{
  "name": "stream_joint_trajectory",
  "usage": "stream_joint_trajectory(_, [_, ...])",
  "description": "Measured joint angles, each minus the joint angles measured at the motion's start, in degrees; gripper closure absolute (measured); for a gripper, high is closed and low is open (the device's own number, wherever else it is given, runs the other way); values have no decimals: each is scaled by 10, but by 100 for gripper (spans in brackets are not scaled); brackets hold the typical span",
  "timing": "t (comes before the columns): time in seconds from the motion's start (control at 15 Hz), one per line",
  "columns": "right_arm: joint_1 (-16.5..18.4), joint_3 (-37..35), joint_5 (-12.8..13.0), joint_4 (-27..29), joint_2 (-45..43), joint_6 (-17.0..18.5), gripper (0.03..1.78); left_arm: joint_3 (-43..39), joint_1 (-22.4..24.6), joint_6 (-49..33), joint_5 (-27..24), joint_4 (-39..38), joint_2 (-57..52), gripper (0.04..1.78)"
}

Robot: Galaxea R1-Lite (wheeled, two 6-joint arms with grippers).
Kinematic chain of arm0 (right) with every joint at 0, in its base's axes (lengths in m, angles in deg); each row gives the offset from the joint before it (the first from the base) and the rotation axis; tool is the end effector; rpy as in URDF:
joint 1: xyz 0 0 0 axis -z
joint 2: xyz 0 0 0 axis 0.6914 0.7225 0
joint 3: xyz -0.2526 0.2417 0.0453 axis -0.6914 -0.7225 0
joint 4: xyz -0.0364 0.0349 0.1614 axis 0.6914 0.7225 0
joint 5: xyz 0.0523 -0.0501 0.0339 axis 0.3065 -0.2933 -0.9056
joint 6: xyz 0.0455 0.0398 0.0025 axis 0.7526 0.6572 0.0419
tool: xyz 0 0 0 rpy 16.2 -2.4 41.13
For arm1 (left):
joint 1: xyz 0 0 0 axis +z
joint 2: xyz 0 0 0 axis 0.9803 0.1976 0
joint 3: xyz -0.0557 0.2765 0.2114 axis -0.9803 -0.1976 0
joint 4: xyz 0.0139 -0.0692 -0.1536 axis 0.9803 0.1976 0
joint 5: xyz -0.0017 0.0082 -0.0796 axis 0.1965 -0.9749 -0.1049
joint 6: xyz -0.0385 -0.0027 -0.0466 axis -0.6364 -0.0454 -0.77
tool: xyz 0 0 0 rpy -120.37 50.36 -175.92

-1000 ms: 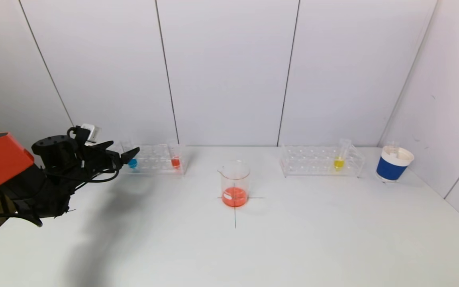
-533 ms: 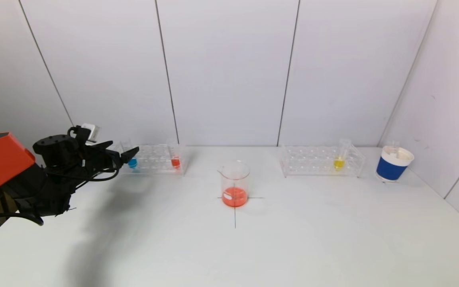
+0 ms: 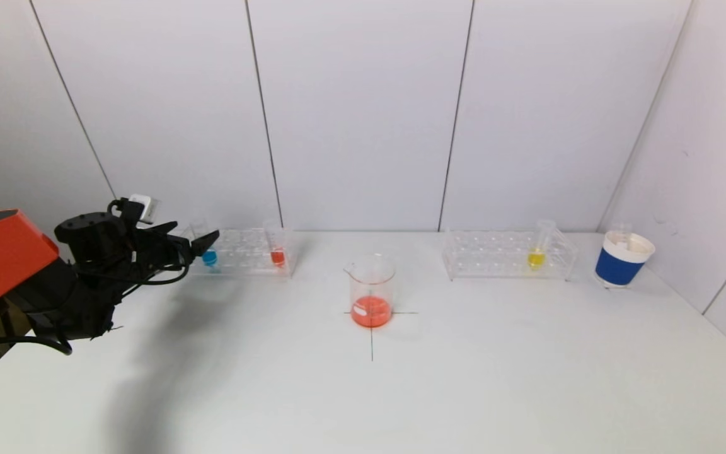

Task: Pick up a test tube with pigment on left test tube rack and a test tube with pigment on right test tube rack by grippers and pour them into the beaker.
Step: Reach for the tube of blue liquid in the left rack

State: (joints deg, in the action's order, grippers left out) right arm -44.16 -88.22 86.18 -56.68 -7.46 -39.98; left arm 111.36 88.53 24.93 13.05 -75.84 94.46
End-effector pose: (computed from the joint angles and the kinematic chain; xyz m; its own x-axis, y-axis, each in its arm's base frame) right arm -0.0609 -0.0023 0.0777 0.9995 -0.0248 0.0178 0.0244 0.9995 0.0217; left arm 0.4764 0.0562 0.1306 0.9585 -0.2806 -0.0513 0.2829 0.9581 0.0449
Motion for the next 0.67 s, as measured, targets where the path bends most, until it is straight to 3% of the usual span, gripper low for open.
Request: stream_joint_trajectory(0.67, [0,0,0,0,0,0,4,5,0,0,0,0,5,10])
